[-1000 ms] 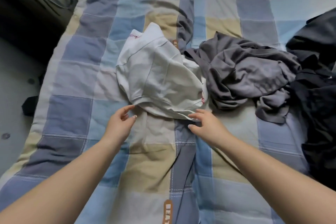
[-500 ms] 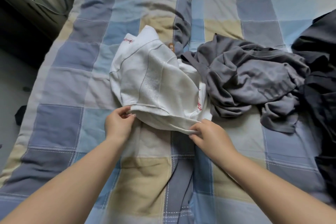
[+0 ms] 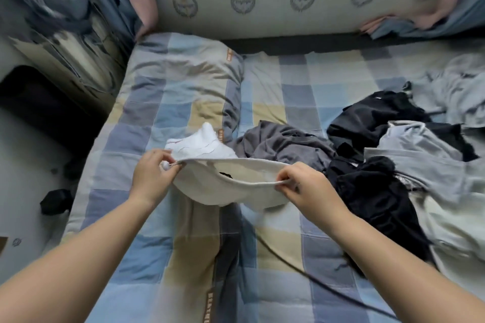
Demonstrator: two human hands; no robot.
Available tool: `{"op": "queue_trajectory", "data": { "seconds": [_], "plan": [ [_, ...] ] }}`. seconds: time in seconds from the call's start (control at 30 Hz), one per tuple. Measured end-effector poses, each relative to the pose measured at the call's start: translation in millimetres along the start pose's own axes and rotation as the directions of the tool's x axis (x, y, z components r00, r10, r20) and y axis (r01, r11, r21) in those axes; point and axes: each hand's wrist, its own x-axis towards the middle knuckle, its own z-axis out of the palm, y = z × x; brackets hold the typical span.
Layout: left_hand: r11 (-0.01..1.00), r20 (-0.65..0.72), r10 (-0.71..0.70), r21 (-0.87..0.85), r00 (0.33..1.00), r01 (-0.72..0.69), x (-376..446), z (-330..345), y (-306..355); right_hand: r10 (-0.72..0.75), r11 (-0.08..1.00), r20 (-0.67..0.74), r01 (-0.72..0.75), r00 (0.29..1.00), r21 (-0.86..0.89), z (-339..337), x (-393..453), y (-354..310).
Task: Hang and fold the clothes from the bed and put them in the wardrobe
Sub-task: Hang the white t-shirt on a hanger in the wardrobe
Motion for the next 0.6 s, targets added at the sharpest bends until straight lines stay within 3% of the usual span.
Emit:
{"op": "queue_trajectory", "data": {
  "seconds": [0.2, 0.33, 0.47, 0.6],
  "plan": [
    [0.969, 0.132, 0.246, -0.049, 0.960, -0.242, -13.4, -66.8, 104.2, 0.080, 0.995, -0.167, -0.087, 0.983, -0.038, -125.5, -22.0, -42.4],
    [0.901, 0.221, 0.433, -0.119, 0.874, -0.416, -18.0, -97.8, 162.4, 0.138, 0.982, -0.281, -0.167, 0.950, -0.084, -198.6, -54.7, -65.8],
    [0.758, 0.298, 0.651, -0.196, 0.698, -0.623, -26.8, -126.8, 218.6, 0.106, 0.957, -0.326, -0.185, 0.939, -0.224, -259.8, -101.7, -98.9],
    [0.485, 0.360, 0.841, -0.170, 0.404, -0.858, -51.2, -143.9, 272.9, 0.162, 0.883, -0.368, -0.301, 0.916, -0.360, -298.3, -159.3, -132.6]
  ]
}}
